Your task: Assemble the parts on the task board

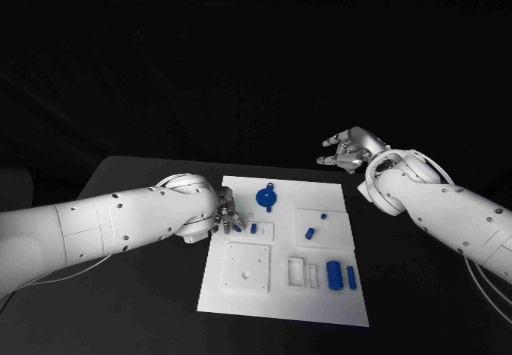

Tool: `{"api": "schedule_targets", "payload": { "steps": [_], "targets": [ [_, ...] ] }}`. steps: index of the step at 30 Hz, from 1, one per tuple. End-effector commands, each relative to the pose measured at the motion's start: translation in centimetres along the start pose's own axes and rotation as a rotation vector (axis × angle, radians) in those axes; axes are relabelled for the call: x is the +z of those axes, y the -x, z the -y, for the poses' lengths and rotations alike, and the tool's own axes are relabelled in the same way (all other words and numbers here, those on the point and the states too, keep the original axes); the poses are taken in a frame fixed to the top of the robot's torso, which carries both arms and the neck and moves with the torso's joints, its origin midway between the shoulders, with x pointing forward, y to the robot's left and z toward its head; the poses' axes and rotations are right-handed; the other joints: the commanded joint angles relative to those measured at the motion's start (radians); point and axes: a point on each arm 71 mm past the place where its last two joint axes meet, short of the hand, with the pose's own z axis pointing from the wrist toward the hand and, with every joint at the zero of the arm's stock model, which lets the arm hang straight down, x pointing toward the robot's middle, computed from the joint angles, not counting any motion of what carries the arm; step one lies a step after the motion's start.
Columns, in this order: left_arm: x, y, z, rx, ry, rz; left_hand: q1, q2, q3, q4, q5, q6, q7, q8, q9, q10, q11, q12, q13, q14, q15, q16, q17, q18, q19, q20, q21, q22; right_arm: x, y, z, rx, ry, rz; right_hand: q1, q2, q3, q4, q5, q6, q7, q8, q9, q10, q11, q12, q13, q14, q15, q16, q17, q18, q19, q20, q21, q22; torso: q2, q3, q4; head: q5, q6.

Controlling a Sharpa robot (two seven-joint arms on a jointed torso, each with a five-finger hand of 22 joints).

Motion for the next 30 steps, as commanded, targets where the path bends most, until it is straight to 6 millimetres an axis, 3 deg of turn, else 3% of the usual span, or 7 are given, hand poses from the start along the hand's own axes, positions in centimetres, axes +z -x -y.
{"api": "schedule_targets", "payload": {
  "steps": [1, 22, 30],
  "targets": [
    [0.11, -1.21, 0.3, 0.028, -0.008, -0.06, -0.004, -0.014, -0.006, 0.003, 0.009, 0.077, -0.075, 0.002, 0.108, 0.046, -0.004, 0.005, -0.001, 0.005, 0.0, 0.004, 0.002, 0.016, 0.0, 0.006, 0.006, 0.018, -0.02, -0.1, -0.06, -0.011, 0.011, -0.009, -0.009, 0.002, 0.0, 0.005, 0.003, 0.008, 0.0, 0.003, 0.0, -0.008, -0.002, -0.005, -0.001, -0.003, 0.002, -0.004, -0.001, 0.013, 0.05, 0.004, -0.004, -0.002, 0.0, -0.0003, 0.0003, -0.001, -0.001],
    [0.21, -1.06, 0.21, 0.024, -0.006, -0.049, -0.018, -0.035, -0.02, 0.03, 0.017, 0.08, -0.078, 0.0, 0.108, 0.046, -0.005, 0.008, -0.004, 0.005, -0.001, 0.003, 0.004, 0.015, 0.001, 0.005, 0.007, 0.017, -0.03, -0.2, -0.03, -0.014, 0.012, -0.01, -0.01, 0.001, -0.001, 0.007, 0.005, 0.007, 0.0, 0.003, 0.0, -0.008, -0.002, -0.006, -0.002, -0.003, 0.002, -0.007, -0.003, 0.013, 0.049, 0.004, -0.007, -0.003, 0.0, -0.0002, 0.0002, -0.002, -0.002],
    [0.27, -0.96, 0.04, 0.022, -0.001, -0.047, -0.027, -0.055, -0.035, 0.052, 0.015, 0.082, -0.081, 0.0, 0.108, 0.046, -0.006, 0.009, -0.004, 0.005, -0.002, 0.002, 0.005, 0.014, 0.001, 0.004, 0.007, 0.017, -0.04, -0.18, 0.01, -0.014, 0.012, -0.009, -0.01, 0.001, -0.001, 0.007, 0.005, 0.007, 0.0, 0.003, 0.0, -0.008, -0.002, -0.006, -0.002, -0.003, 0.002, -0.007, -0.003, 0.013, 0.049, 0.004, -0.007, -0.003, 0.0, -0.0002, 0.0003, -0.002, -0.002]
  ]
}}
